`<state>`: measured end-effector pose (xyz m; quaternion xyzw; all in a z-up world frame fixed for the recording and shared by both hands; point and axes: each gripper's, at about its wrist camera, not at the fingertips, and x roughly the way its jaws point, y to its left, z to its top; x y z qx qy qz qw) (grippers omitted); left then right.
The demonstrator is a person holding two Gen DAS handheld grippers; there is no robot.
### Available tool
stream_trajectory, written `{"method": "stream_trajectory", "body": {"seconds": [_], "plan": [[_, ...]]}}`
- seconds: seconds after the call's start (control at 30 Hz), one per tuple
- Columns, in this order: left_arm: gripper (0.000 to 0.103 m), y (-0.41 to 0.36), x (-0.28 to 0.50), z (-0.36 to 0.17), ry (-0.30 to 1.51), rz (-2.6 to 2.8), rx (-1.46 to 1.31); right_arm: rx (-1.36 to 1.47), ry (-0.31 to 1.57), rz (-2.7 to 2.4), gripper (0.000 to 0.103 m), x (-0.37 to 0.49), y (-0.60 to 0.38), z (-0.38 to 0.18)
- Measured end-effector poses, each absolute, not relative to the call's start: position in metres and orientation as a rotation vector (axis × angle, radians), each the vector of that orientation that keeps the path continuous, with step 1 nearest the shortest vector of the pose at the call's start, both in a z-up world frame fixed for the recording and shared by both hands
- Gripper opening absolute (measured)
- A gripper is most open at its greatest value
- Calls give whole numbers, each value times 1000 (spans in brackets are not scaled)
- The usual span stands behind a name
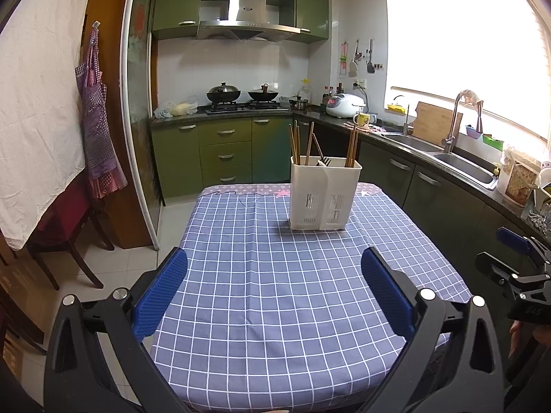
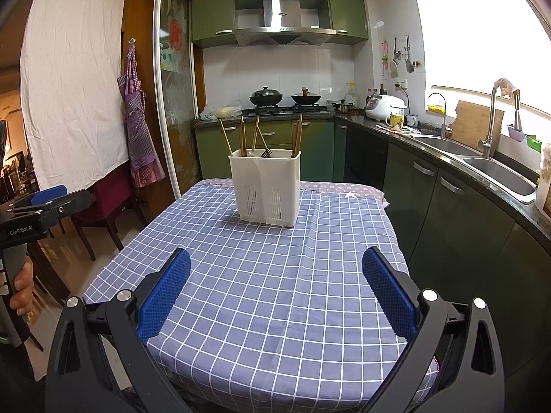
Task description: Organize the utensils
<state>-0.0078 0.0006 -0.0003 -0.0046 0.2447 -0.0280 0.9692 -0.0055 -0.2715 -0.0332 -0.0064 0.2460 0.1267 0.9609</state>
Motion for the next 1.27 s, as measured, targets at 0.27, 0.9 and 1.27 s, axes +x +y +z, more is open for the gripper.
{"method": "stream_trajectory", "body": {"seconds": [0.27,0.9,1.27], "plan": [[96,0,-6,0,501,-61,-8,-16,503,258,98,-5,-268,-35],[96,0,-5,-1,491,-48,14,-19,509,263,98,-1,-270,-40],[96,3,6,-8,538,-51,-6,-13,527,263,98,7,-273,-47]]}}
